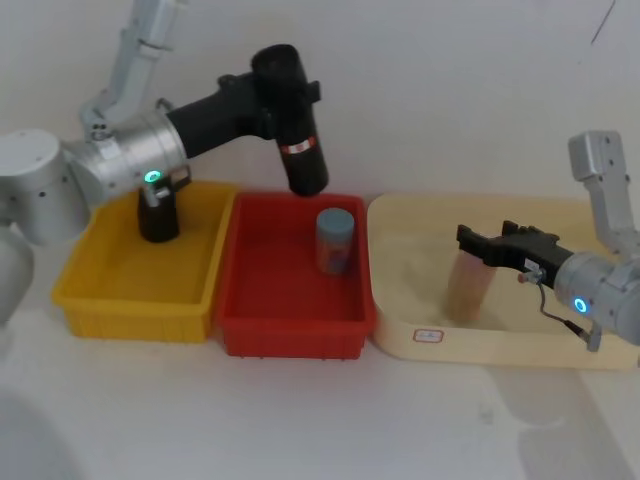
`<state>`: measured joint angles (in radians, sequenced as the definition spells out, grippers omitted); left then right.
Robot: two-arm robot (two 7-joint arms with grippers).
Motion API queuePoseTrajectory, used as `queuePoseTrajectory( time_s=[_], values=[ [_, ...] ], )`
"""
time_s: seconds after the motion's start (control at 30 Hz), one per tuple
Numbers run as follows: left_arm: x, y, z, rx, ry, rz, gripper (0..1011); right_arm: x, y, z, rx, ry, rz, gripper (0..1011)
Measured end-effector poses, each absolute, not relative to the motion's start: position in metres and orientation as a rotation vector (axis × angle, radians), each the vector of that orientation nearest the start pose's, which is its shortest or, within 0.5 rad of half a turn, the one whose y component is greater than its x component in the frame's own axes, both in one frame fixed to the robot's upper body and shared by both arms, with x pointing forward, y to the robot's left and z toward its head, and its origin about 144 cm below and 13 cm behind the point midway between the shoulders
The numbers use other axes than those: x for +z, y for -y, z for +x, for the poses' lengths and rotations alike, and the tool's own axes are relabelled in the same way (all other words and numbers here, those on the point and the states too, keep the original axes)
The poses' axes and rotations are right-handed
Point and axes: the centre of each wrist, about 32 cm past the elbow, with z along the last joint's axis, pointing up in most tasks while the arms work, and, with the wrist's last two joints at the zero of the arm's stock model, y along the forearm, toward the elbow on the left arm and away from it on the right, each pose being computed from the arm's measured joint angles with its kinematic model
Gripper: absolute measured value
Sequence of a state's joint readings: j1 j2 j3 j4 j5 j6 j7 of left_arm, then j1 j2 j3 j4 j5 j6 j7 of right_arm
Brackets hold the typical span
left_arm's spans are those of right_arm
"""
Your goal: Pick up the garbage bag with the one hand and transfer it to the other hand.
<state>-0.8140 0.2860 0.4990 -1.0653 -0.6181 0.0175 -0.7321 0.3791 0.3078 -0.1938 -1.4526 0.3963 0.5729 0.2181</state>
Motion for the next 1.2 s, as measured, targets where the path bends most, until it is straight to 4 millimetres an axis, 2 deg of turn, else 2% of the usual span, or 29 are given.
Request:
queuePoseTrajectory(
  time_s=[0.17,0.3,0.6,0.87,1.2],
  values=[
    [1.296,-0.210,0.656,0.517,0.068,-0.124,469,1.237,0.267,0.556,-1.165,-0.312,-0.245,918],
    [1.294,-0.200,0.664,0.480,0.047,-0.123,469,1.237,0.266,0.557,-1.160,-0.314,-0.246,1001],
    [1.286,-0.179,0.677,0.405,0.001,-0.109,469,1.236,0.264,0.554,-1.155,-0.303,-0.239,1000],
    [1.278,-0.162,0.685,0.361,-0.018,-0.085,469,1.241,0.261,0.536,-1.138,-0.248,-0.204,1000],
    [1.275,-0.152,0.687,0.332,-0.016,-0.076,469,1.251,0.253,0.518,-1.043,-0.192,-0.173,1000]
  ],
)
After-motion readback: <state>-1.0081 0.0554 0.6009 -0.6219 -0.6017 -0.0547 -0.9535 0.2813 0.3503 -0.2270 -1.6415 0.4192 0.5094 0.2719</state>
